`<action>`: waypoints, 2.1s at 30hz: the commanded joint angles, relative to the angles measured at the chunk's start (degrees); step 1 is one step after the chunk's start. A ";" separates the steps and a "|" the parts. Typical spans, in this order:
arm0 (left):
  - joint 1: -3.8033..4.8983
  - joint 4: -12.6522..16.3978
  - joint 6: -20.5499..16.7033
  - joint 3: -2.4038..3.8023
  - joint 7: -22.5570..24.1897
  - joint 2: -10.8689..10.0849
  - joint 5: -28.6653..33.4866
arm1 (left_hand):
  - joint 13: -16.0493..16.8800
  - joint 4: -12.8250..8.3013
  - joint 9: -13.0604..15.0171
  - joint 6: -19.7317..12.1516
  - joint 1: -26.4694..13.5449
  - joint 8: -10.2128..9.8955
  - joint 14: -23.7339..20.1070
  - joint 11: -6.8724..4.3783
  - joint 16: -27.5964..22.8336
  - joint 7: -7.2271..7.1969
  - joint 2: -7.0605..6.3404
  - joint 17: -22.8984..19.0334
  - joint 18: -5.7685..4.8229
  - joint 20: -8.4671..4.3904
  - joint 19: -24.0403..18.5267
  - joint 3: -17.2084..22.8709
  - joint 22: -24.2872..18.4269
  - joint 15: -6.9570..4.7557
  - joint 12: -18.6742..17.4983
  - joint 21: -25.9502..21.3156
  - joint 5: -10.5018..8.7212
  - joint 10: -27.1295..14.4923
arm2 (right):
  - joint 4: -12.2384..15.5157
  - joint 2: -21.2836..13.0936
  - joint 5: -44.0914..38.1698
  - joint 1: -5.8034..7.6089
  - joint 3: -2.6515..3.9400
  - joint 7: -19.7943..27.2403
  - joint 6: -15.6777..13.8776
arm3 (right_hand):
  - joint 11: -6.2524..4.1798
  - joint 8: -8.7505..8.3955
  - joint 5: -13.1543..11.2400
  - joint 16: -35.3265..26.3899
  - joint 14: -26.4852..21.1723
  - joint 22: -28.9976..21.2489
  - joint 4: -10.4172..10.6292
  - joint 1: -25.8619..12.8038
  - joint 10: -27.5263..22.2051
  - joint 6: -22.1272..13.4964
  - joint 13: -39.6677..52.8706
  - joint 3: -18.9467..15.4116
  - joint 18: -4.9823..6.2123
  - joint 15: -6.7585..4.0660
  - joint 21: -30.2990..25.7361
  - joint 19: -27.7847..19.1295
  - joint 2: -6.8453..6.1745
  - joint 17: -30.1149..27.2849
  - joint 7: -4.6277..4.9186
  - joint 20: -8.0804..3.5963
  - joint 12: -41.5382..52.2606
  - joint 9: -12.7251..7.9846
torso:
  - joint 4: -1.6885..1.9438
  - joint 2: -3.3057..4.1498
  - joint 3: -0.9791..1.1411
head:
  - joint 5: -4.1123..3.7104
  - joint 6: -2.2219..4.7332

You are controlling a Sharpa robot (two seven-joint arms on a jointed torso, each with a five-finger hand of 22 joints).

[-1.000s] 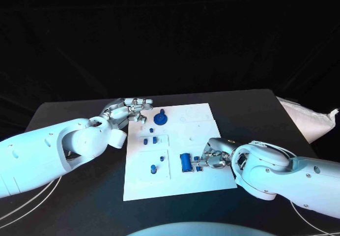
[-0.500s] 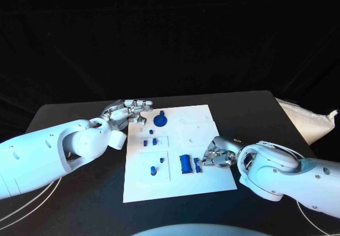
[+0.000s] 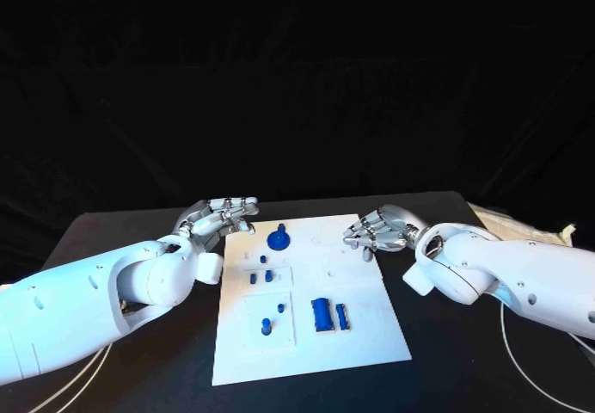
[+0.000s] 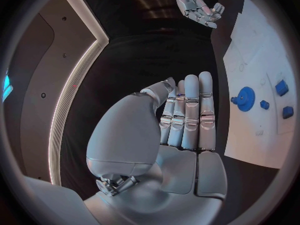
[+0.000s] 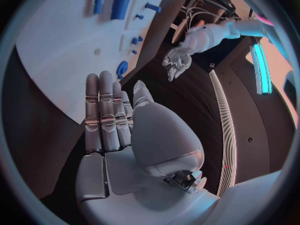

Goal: Assemble the parts on the task board

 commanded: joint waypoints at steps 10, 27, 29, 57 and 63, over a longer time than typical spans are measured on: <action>-0.11 -5.13 -2.03 0.09 4.40 3.27 3.29 | -1.51 1.20 -0.56 -4.12 -1.20 -1.62 -4.98 2.93 -28.90 1.74 -0.59 -12.92 0.51 4.72 -13.53 0.66 -12.54 5.02 -4.52 -16.11 0.33 -5.51 | -19.54 11.30 33.48 -0.11 0.68 21.60 13.28 | 1.84 -0.35 -1.50 -19.70 -4.47 -14.03 -4.52 1.96 1.75 -1.15 -20.33 1.00 0.52 3.84 -19.23 -0.51 1.95 -16.54 1.10 4.48 -6.93 -6.06 | -0.62 -4.28 -0.90 | 1.81 4.21; -0.66 -8.32 -5.54 0.26 3.82 6.14 1.36 | -5.10 0.91 -4.31 -30.82 -35.99 -6.76 -32.28 -0.15 -44.76 -3.34 6.21 -23.39 -3.09 1.38 -37.09 -12.30 -36.65 3.43 -10.21 -27.60 -6.34 -34.82 | -21.51 13.51 33.47 -1.56 1.26 21.55 8.22 | -1.36 -3.96 -10.85 -27.74 -31.71 -24.40 -10.45 -39.46 -25.96 -26.35 -30.44 3.75 -3.85 1.38 -31.69 -22.38 -1.21 -27.92 -3.45 -0.72 -11.79 -14.19 | 1.05 -4.76 -0.11 | 2.51 5.20; -1.00 -7.16 -7.48 0.37 4.26 5.83 0.79 | -5.10 0.91 -4.31 -33.19 -39.30 -6.76 -34.63 -0.62 -45.17 -3.86 6.21 -23.39 -3.36 0.72 -38.91 -13.26 -37.96 3.06 -10.21 -27.60 -6.34 -37.30 | -20.28 13.22 33.97 -1.88 1.43 22.19 6.28 | -1.75 -3.96 -10.85 -27.74 -34.33 -24.93 -10.45 -43.01 -28.46 -28.59 -30.44 4.08 -4.04 -2.81 -32.31 -24.61 -1.58 -27.92 -3.96 -1.30 -11.79 -14.19 | 1.50 -4.72 0.10 | 2.72 5.34; -4.39 4.47 -26.92 1.48 8.76 2.79 -5.01 | -5.10 0.91 -4.31 -52.58 -66.50 -6.76 -53.94 -5.74 -50.31 -9.87 6.21 -23.39 -9.32 -7.10 -53.84 -24.88 -48.73 -1.38 -10.21 -27.60 -6.34 -57.64 | -0.68 8.61 41.84 -6.94 4.03 32.28 -24.51 | -6.59 -3.96 -10.85 -27.74 -55.89 -31.25 -10.45 -72.50 -49.10 -47.14 -30.44 8.97 -9.90 -2.81 -39.58 -42.95 -6.14 -27.92 -10.13 -8.34 -11.79 -14.19 | 1.76 -4.69 0.23 | 2.84 5.42; -4.39 4.47 -26.92 1.48 8.76 2.79 -5.01 | -5.10 0.91 -4.31 -54.63 -69.35 -6.76 -55.99 -5.74 -50.31 -9.87 6.21 -23.39 -9.32 -7.10 -55.40 -24.88 -53.72 -1.38 -10.21 -27.60 -6.34 -59.76 | -0.68 8.61 41.84 -6.94 4.03 32.28 -24.51 | -6.59 -3.96 -10.85 -27.74 -58.12 -31.25 -10.45 -75.56 -51.29 -49.08 -30.44 8.97 -9.90 -2.81 -39.58 -44.79 -6.14 -27.92 -10.13 -8.34 -11.79 -14.19 | 1.76 -4.69 0.23 | 2.84 5.42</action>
